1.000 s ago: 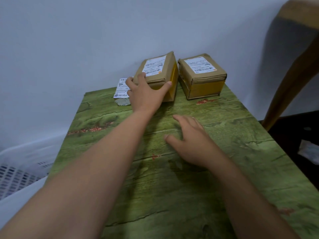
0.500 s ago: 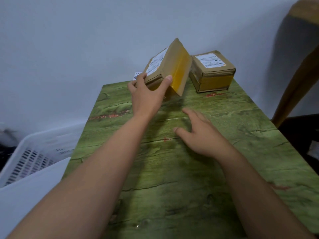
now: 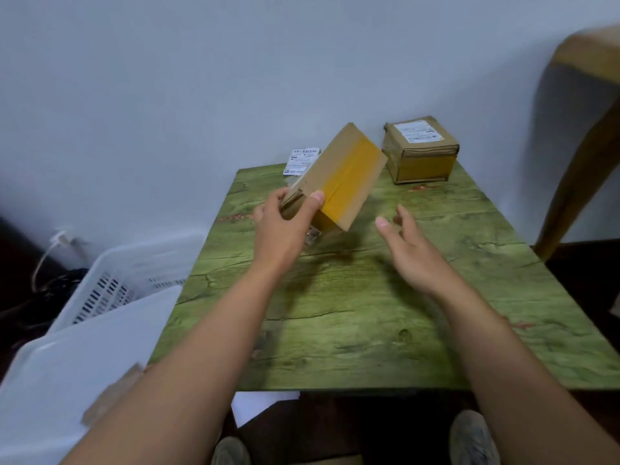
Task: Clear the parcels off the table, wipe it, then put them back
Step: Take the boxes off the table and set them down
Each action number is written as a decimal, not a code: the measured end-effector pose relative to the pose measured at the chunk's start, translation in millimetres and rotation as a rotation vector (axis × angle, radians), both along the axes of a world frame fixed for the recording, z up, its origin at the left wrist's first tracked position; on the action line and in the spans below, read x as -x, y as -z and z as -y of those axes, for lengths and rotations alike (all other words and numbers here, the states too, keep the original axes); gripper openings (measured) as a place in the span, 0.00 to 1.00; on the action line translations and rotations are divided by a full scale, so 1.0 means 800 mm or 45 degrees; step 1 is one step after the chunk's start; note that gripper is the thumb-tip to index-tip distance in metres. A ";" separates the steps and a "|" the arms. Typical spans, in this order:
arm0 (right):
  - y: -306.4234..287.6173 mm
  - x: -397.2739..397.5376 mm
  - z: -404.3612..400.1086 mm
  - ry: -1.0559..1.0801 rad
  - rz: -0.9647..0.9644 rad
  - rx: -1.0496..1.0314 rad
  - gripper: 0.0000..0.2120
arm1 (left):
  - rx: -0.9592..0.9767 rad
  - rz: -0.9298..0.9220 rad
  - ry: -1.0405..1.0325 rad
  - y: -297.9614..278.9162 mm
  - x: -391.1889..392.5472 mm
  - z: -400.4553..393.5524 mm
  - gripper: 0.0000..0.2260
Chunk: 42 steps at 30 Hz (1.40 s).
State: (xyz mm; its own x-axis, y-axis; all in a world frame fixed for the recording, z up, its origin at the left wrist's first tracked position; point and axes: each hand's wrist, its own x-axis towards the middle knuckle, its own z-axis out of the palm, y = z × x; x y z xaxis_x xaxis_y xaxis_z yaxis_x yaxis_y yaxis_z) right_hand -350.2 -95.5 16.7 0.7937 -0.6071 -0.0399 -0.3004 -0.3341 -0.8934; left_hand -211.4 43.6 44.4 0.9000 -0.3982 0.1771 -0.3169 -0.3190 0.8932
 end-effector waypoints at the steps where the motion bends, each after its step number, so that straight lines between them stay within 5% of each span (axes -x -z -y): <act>1: -0.002 0.002 -0.002 0.021 0.041 -0.035 0.35 | 0.022 -0.033 0.007 -0.001 0.005 -0.009 0.29; 7: -0.005 0.014 -0.018 0.063 0.286 -0.137 0.25 | 0.280 -0.433 0.016 -0.007 0.028 -0.051 0.17; 10: -0.005 0.014 -0.027 -0.015 0.388 -0.107 0.23 | 0.336 -0.629 0.064 -0.004 0.031 -0.074 0.25; 18: 0.000 0.009 -0.042 -0.047 0.605 -0.172 0.24 | 0.346 -0.823 0.098 -0.006 0.026 -0.109 0.27; 32: -0.002 0.007 -0.058 -0.035 0.589 -0.443 0.20 | 0.605 -1.146 0.388 0.012 0.015 -0.156 0.30; 38: 0.002 0.003 -0.061 -0.131 0.529 -0.390 0.14 | 0.613 -1.127 0.381 0.014 0.016 -0.153 0.30; 42: 0.006 0.000 -0.056 -0.007 0.534 -0.462 0.24 | 0.497 -0.870 0.282 0.006 0.021 -0.145 0.27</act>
State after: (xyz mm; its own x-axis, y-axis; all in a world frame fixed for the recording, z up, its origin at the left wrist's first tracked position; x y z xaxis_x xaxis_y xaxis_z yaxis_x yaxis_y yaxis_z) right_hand -349.9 -51.0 11.9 0.7895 -0.6093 0.0742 0.1065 0.0170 -0.9942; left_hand -227.9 159.3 39.6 0.7671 -0.6027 -0.2198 0.3189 0.0609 0.9458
